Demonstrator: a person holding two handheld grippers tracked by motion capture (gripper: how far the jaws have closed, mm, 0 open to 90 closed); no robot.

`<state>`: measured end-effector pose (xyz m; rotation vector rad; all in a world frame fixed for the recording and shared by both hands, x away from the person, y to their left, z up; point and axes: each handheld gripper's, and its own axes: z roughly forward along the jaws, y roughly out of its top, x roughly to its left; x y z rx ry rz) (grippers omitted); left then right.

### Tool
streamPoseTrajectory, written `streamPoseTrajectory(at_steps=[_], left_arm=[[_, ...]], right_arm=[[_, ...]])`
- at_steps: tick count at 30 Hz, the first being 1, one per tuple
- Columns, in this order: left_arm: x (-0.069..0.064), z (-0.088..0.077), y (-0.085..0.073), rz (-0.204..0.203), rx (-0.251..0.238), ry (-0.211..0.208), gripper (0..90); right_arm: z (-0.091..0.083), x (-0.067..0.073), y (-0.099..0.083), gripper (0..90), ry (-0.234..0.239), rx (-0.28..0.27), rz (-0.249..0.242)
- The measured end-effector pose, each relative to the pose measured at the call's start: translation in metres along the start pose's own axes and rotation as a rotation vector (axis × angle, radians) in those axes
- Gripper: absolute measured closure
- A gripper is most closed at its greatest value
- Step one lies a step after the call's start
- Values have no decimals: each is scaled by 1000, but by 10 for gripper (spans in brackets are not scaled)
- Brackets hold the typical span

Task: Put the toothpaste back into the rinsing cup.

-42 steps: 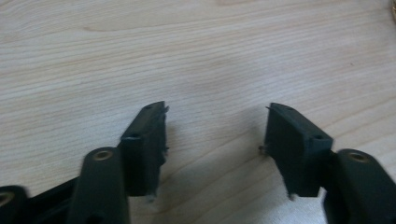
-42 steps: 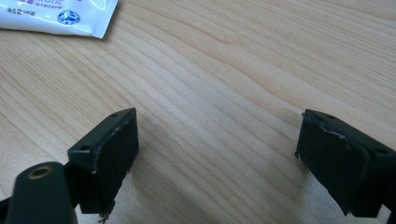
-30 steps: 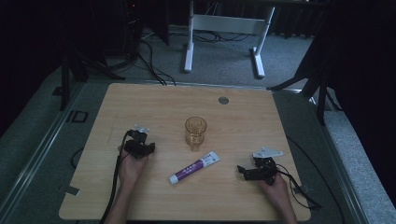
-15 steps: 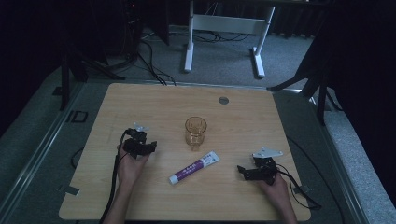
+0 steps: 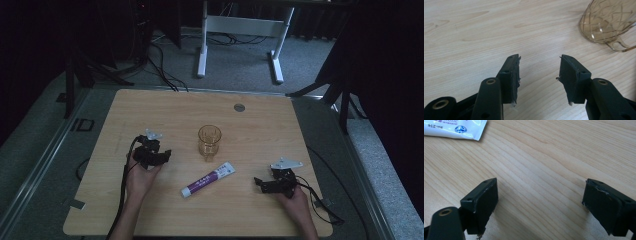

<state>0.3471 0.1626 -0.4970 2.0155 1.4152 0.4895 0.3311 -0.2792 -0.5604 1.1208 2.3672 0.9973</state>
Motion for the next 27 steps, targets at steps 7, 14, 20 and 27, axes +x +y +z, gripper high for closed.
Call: streamPoseTrajectory(at_steps=[7, 14, 20, 27], left_arm=[[-5, -5, 4, 12, -6, -12, 507], [-12, -11, 8, 35, -11, -25, 507], [-16, -14, 10, 46, -10, -28, 507], [-20, -17, 10, 61, -3, -31, 506]], right_arm=[[0, 0, 0, 126, 0, 0, 0], [0, 0, 0, 127, 0, 0, 0], [0, 0, 0, 127, 0, 0, 0], [0, 0, 0, 126, 0, 0, 1]])
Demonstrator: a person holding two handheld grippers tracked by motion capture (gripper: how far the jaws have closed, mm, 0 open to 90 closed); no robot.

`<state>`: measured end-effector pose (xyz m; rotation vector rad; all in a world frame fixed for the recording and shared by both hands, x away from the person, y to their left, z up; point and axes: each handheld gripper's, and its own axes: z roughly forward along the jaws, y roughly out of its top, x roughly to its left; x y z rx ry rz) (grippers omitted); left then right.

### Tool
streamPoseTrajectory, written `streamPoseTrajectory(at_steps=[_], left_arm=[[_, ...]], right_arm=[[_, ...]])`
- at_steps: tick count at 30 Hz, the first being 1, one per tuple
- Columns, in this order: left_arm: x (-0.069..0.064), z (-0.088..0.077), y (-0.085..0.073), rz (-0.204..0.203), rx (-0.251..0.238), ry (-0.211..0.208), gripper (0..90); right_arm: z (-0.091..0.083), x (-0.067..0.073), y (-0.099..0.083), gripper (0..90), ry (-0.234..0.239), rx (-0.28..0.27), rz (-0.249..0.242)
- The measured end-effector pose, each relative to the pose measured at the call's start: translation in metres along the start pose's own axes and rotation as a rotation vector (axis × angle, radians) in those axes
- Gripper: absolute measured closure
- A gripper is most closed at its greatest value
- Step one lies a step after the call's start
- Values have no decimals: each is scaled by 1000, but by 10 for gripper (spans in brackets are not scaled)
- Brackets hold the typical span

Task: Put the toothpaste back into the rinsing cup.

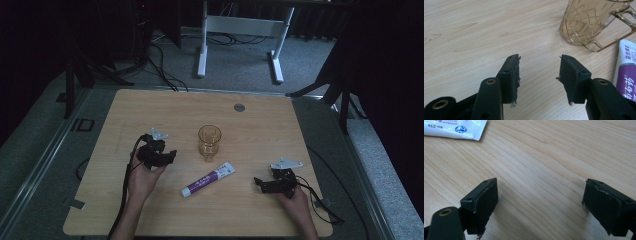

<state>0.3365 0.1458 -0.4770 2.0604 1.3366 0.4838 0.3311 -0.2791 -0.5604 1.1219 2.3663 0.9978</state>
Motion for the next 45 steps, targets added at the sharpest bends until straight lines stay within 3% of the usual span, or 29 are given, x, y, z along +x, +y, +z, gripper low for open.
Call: streamPoseTrajectory(at_steps=[27, 45], left_arm=[[-23, -12, 9, 72, 13, -29, 507], [-34, -17, 14, 86, 22, -41, 506]], right_arm=[[0, 0, 0, 126, 1, 1, -1], [0, 0, 0, 126, 1, 0, -1]])
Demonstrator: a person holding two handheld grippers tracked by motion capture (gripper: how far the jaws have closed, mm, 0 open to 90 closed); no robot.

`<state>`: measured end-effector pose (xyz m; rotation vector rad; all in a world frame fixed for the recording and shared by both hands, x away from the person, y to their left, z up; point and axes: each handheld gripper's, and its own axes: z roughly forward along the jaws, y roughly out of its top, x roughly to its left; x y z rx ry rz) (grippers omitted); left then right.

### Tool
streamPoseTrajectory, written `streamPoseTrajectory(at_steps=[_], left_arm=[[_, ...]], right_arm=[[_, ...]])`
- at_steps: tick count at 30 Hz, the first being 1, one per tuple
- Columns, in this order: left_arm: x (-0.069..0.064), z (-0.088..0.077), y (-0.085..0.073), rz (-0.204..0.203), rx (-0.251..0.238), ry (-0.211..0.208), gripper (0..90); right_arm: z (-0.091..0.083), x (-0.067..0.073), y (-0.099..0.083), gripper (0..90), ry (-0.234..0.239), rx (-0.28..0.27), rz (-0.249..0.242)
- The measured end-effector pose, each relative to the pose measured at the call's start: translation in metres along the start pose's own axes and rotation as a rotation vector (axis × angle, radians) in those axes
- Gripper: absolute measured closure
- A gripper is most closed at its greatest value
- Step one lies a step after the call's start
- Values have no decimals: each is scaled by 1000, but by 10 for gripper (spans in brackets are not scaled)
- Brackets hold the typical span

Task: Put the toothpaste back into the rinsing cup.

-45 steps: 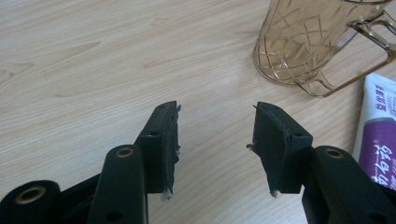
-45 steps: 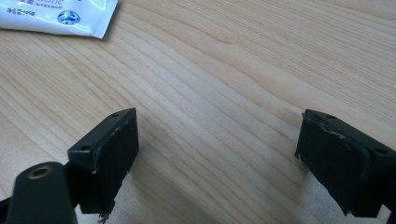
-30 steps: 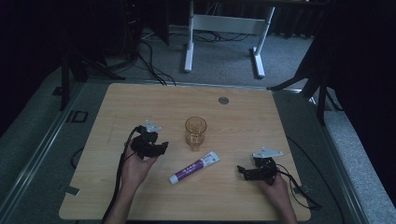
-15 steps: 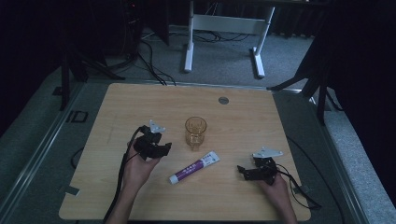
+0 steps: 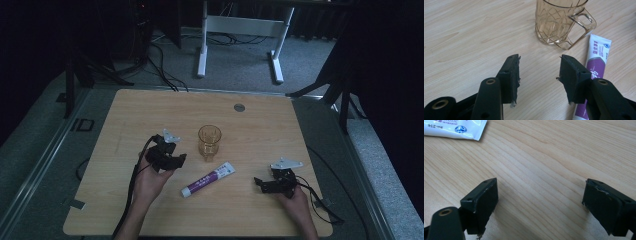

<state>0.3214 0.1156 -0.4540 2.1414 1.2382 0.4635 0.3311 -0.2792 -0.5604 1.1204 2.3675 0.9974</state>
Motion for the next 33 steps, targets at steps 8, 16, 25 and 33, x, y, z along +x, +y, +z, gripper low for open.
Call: streamPoseTrajectory(at_steps=[8, 16, 25, 33], left_arm=[[-7, -2, 3, 17, 2, -3, 506], [-14, -4, 5, 36, 15, -10, 503], [-19, -5, 7, 41, 17, -17, 501], [-24, -7, 9, 55, 19, -25, 501]], right_arm=[[0, 0, 0, 126, 0, -1, 1], [0, 0, 0, 126, 0, -1, 1], [0, 0, 0, 126, 0, -1, 0], [0, 0, 0, 126, -1, -2, -1]])
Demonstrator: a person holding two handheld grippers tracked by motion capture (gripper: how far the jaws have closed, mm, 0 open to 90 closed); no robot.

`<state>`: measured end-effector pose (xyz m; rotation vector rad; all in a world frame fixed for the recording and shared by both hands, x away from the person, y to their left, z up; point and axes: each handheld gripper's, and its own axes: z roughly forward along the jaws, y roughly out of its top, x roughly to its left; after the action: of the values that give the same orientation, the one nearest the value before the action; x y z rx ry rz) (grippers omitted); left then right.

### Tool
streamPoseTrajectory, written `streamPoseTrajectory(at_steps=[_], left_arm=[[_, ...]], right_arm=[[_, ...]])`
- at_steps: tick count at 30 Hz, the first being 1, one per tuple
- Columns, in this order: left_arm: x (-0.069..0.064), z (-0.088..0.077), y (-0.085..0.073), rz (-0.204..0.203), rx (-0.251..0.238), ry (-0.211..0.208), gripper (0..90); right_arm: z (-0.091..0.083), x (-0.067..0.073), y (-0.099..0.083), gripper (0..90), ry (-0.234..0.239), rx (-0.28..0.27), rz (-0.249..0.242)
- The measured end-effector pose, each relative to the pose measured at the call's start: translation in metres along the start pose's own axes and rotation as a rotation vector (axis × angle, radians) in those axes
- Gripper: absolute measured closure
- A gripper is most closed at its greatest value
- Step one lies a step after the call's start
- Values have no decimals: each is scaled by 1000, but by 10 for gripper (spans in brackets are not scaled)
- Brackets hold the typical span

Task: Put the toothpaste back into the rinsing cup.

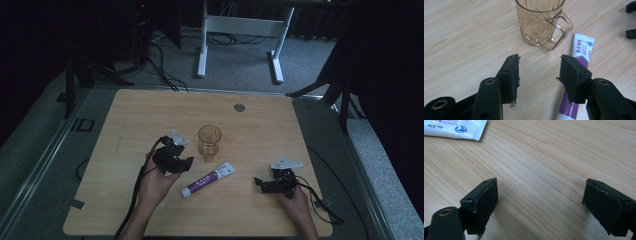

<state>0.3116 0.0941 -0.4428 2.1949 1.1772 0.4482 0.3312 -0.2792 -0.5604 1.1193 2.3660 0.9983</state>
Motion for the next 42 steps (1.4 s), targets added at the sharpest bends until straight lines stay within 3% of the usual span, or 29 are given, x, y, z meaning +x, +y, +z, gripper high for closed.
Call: streamPoseTrajectory(at_steps=[20, 42], left_arm=[[-16, 4, 6, 52, 44, -23, 501], [-23, 7, 9, 68, 74, -27, 506]], right_arm=[[0, 0, 0, 126, 0, 0, 1], [0, 0, 0, 127, 0, 0, 1]])
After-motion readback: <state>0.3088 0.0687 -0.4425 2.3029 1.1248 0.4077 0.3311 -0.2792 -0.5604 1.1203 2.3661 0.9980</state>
